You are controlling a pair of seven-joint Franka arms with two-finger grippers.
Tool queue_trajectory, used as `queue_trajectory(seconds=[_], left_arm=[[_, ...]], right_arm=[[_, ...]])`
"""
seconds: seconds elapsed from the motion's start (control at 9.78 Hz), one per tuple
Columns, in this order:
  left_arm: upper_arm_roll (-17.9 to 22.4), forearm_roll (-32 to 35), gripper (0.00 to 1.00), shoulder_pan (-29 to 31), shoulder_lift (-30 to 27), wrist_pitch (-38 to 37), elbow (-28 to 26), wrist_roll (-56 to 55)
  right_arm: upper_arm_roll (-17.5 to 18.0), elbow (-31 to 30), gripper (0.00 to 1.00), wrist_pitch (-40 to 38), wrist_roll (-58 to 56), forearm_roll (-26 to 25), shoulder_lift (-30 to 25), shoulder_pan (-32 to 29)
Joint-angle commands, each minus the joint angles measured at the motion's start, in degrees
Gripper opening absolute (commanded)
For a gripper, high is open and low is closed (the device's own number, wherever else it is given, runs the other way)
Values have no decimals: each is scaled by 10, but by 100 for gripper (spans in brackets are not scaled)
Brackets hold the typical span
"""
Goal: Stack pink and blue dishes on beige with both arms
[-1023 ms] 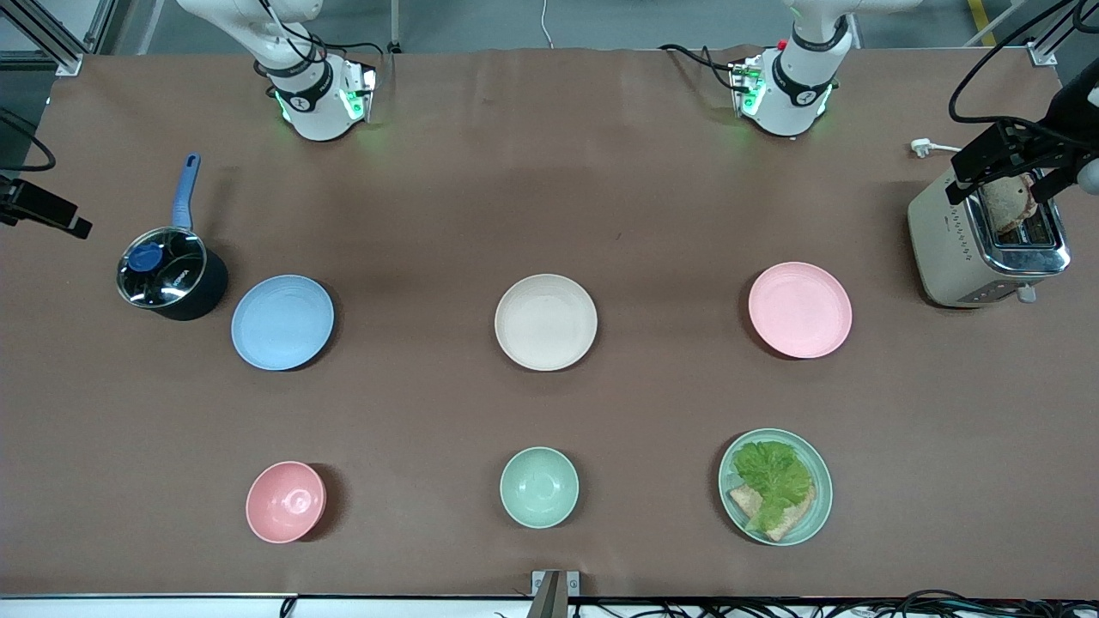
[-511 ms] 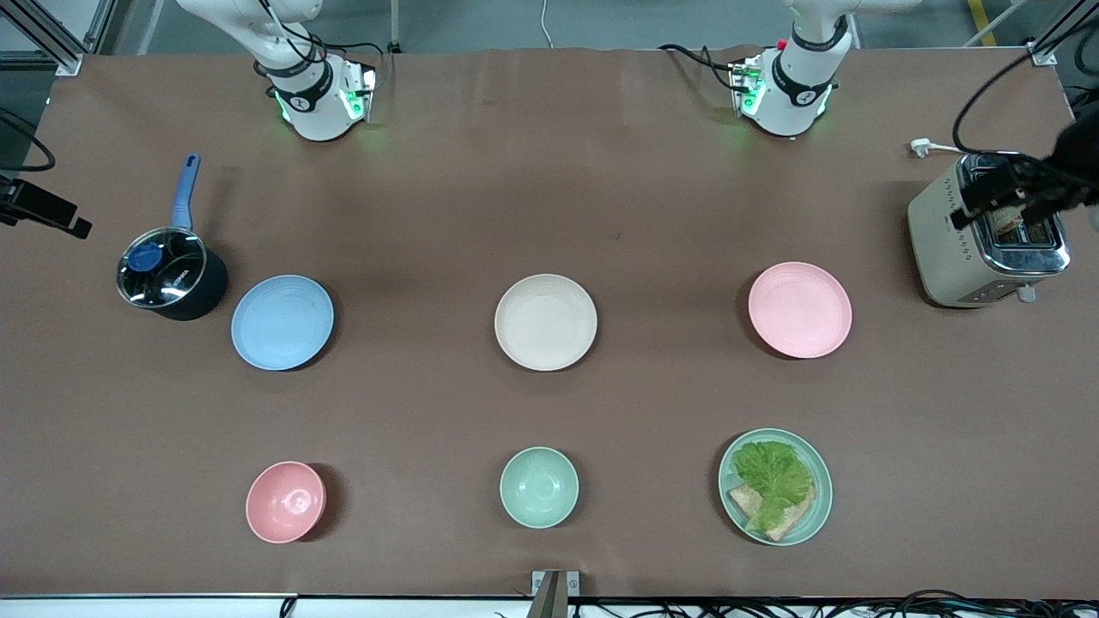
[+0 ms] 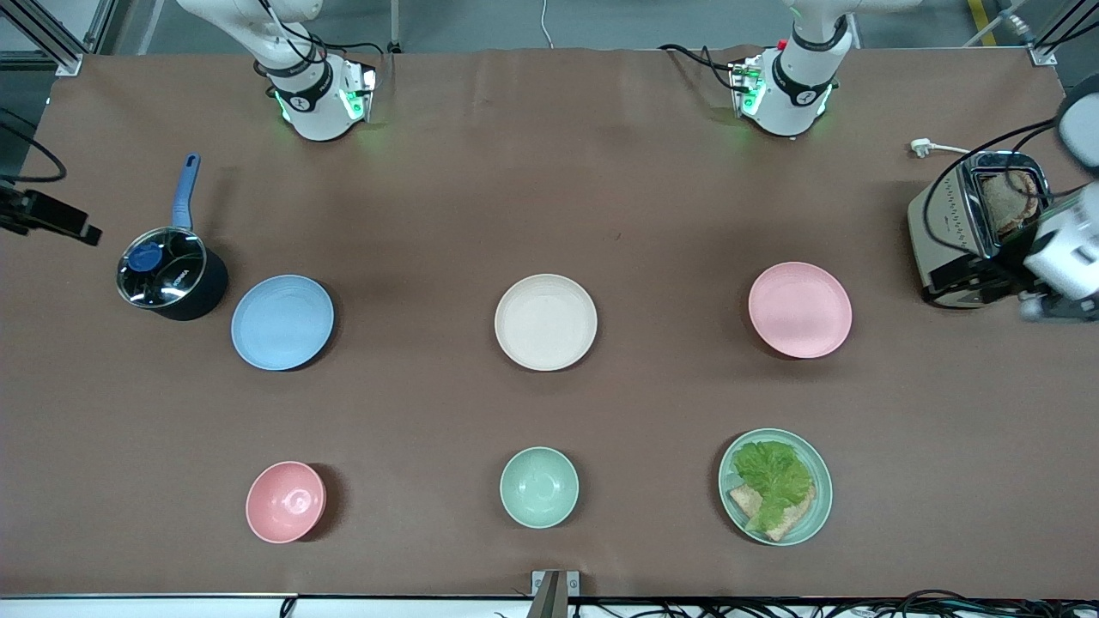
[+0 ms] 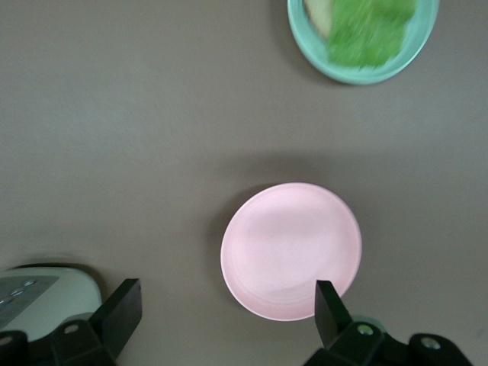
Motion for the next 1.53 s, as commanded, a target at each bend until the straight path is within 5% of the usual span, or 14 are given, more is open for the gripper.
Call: queue_trajectory(seconds=[0.0,0.51,0.72,0.82,0.92,1.02,1.23,1.43], left_arm=[[5,-32,100,1,98,30,-6,65],[4,-108,100,5,190,100,-31,161],[4,-107,88,4,214,100,-44,190],[3,-108,72,4,214,99,-52,194],[3,-108,35,4,210,99,-56,193],[2,-110,15,6,205,100,-56,194],[2,-113,2,4,207,100,-58,194],[2,-113,2,5,209,100,-58,194]], right_arm=[[-11,-117,100,109,-87,45,12,-19],[-36,-261,100,324,-332,153,127,-56],[-36,-282,99,381,-410,195,174,-57],[-36,-282,96,393,-412,197,188,-57],[-36,-293,92,405,-419,203,194,-56],[-36,-306,83,418,-428,216,194,-55],[-35,-330,66,437,-442,239,198,-52],[-35,-332,53,437,-442,248,206,-52]])
